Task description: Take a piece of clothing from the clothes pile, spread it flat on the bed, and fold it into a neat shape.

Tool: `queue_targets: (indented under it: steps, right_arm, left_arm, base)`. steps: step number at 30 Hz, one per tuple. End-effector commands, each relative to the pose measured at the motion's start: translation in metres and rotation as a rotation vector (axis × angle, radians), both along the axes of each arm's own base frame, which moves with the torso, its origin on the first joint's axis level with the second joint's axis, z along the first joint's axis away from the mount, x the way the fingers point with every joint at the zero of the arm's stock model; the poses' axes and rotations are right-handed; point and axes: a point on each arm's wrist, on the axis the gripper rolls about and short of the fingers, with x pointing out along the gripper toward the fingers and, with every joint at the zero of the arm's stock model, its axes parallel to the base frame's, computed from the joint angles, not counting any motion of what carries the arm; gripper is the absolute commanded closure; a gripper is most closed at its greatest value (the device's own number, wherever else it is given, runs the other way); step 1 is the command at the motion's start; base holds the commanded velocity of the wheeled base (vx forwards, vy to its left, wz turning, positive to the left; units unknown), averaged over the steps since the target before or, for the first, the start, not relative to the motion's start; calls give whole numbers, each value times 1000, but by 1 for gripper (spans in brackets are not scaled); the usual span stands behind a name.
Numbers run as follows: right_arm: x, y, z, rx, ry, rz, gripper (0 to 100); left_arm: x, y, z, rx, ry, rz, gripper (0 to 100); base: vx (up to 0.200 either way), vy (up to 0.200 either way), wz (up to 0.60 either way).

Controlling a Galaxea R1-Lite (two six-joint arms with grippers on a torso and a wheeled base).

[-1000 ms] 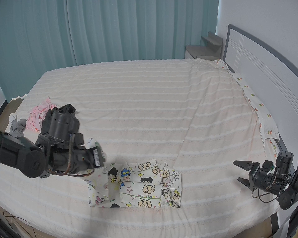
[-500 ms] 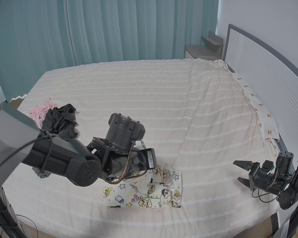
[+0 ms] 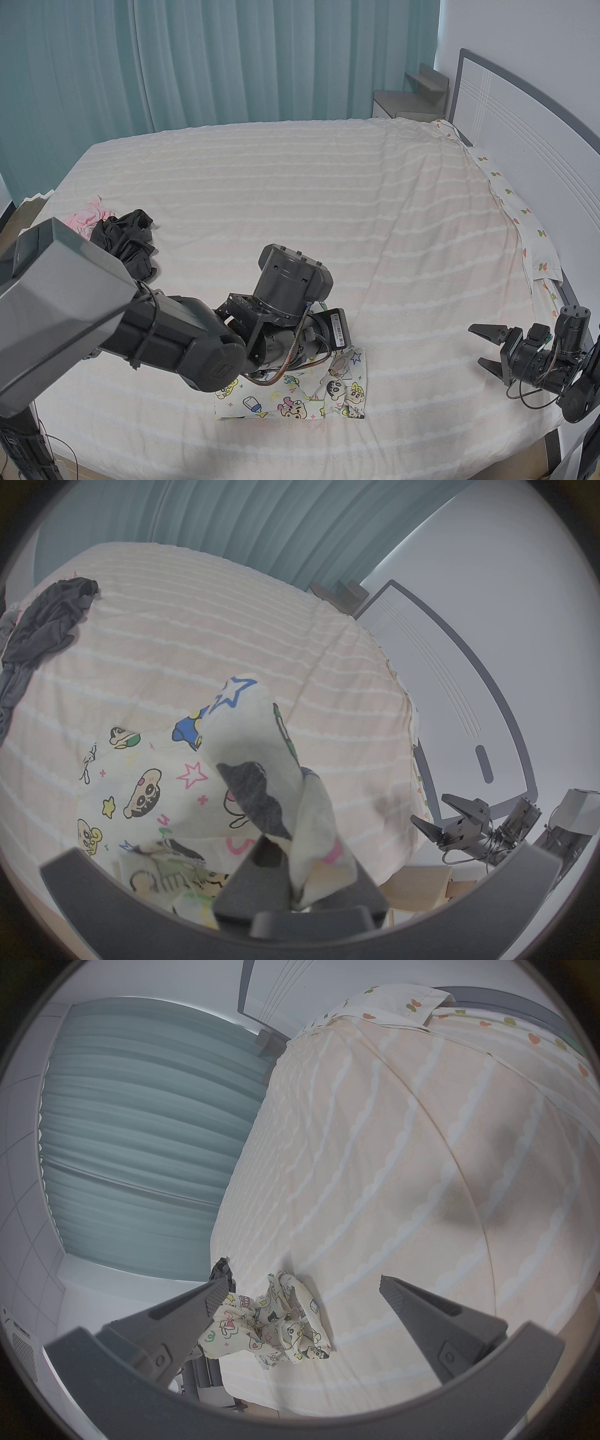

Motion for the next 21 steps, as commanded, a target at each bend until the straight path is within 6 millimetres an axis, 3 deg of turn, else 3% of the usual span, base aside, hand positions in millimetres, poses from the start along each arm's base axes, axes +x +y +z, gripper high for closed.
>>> queue_targets:
  steps: [1, 12, 13, 21]
  right_arm:
    - [-4, 0, -2, 0, 18, 1, 0]
    - [-4, 0, -2, 0, 19, 2, 0]
    - [-4, 0, -2, -1, 19, 1, 0]
    - [-4, 0, -2, -1, 19, 1, 0]
  left_arm:
    - [-3, -7, -1, -10, 5, -15, 100]
    - [-4, -9, -3, -15, 20, -17, 100]
    - [-4, -9, -3, -16, 19, -17, 0]
    - [-2, -10, -4, -11, 11, -9, 0]
  base:
    - [0, 0, 0]
    - [0, 0, 0]
    - [0, 0, 0]
    - [0, 0, 0]
